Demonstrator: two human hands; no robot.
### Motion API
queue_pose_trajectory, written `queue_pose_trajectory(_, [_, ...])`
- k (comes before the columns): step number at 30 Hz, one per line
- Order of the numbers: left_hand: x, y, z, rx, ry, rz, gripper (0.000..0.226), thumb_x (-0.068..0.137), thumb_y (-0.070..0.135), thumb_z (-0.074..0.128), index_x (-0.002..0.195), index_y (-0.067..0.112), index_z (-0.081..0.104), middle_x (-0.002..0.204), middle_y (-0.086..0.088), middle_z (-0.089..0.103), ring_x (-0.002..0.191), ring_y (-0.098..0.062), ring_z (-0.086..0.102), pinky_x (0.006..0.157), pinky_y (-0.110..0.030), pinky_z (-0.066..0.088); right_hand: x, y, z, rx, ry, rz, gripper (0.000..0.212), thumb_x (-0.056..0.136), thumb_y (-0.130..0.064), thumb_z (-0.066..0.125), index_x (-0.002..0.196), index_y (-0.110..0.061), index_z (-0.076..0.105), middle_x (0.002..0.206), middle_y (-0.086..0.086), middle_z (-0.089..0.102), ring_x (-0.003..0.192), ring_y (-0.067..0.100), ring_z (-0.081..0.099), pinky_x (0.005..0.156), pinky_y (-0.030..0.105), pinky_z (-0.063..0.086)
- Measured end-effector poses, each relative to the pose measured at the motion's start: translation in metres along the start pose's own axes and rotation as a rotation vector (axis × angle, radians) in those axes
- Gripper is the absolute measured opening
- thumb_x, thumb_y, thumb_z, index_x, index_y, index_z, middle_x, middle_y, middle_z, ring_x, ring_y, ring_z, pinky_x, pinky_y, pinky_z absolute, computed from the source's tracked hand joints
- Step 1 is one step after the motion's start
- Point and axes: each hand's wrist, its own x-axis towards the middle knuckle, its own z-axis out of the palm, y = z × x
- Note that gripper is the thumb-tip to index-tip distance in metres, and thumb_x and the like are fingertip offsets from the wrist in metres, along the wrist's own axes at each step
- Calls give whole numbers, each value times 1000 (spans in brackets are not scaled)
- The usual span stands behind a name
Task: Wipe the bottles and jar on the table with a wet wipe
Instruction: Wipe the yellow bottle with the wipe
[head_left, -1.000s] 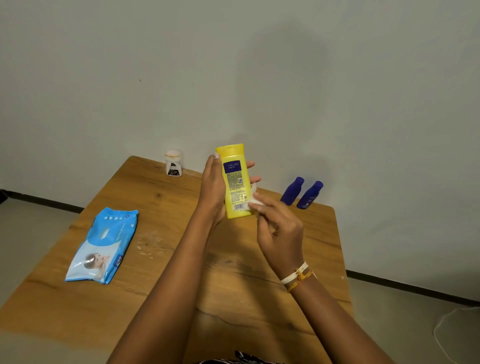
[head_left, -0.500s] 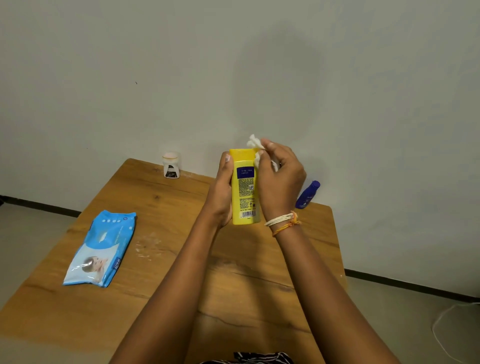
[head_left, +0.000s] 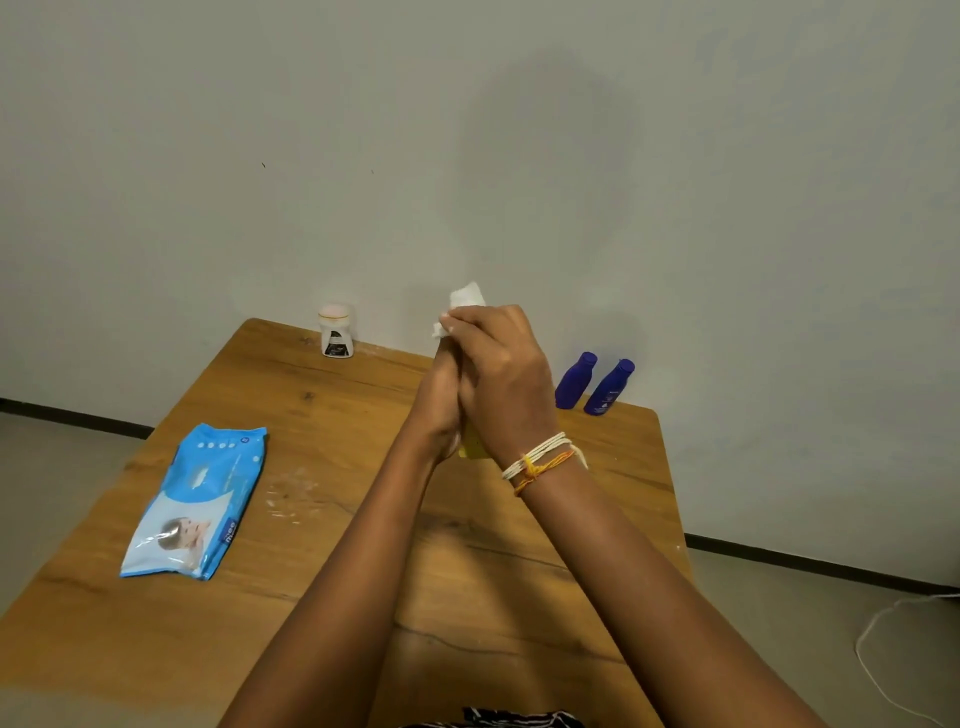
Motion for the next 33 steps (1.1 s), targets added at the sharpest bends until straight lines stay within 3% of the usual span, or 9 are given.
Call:
queue_pose_trajectory(6, [0,15,2,-98,-61,-18,50,98,48,34,130,10,43,96,-10,66,86,-24,65,75,-39,52,4,32,-17,-52,97,103,27,89,-13,53,103,2,71,100,17,69,94,27,63,78,29,53])
queue_pose_trajectory(9, [1,19,-3,-29,-138,-13,62,93,54,38,129,4,37,94,-16,66,77,-30,64,70,-41,52,9,45,-23,-45,80,206,20,89,-3,56,102,0,71,99,15,70,93,26,64,78,35,58])
queue_pose_trajectory(13, [3,19,-2,106,-158,66,43,95,46,40,118,10,43,97,-16,64,81,-32,62,72,-43,52,26,43,-33,114,147,278,27,87,7,54,105,-4,71,103,10,69,93,14,63,81,12,50])
queue_pose_trajectory(16, [3,17,-2,150,-150,85,38,94,40,45,120,11,47,101,-11,63,87,-31,60,75,-47,52,34,31,-34,164,-60,316,28,90,3,51,109,-6,70,109,8,68,94,8,59,79,7,47])
queue_pose_trajectory(20, [3,17,-4,255,-91,142,32,93,38,48,115,15,48,97,-3,61,86,-22,58,68,-37,49,28,18,-28,145,-238,372,27,95,-12,51,118,-9,65,116,5,65,101,16,62,85,25,54])
queue_pose_trajectory(25, [4,15,-9,347,-48,214,22,96,17,51,112,4,45,104,-17,52,85,-20,49,68,-33,44,18,15,-26,112,-138,271,25,87,0,59,105,-11,73,106,3,71,95,10,64,83,14,49])
queue_pose_trajectory(28, [5,14,-10,399,-8,179,24,96,16,55,117,11,46,111,-23,52,86,-24,53,67,-37,46,23,25,-30,315,-72,418,27,85,4,57,95,-14,76,94,-2,73,88,3,66,80,16,55])
queue_pose_trajectory(31, [7,13,-9,430,2,168,31,92,18,61,122,20,53,115,-20,55,80,-24,57,68,-39,50,34,35,-32,446,61,564,25,90,-1,54,100,-13,73,100,0,72,95,7,65,81,21,55])
queue_pose_trajectory(33, [8,11,-7,455,-8,179,32,90,18,64,121,23,56,116,-17,57,80,-22,59,71,-37,53,41,41,-29,407,-61,584,23,94,-12,53,110,-12,70,110,2,69,102,10,62,86,21,52])
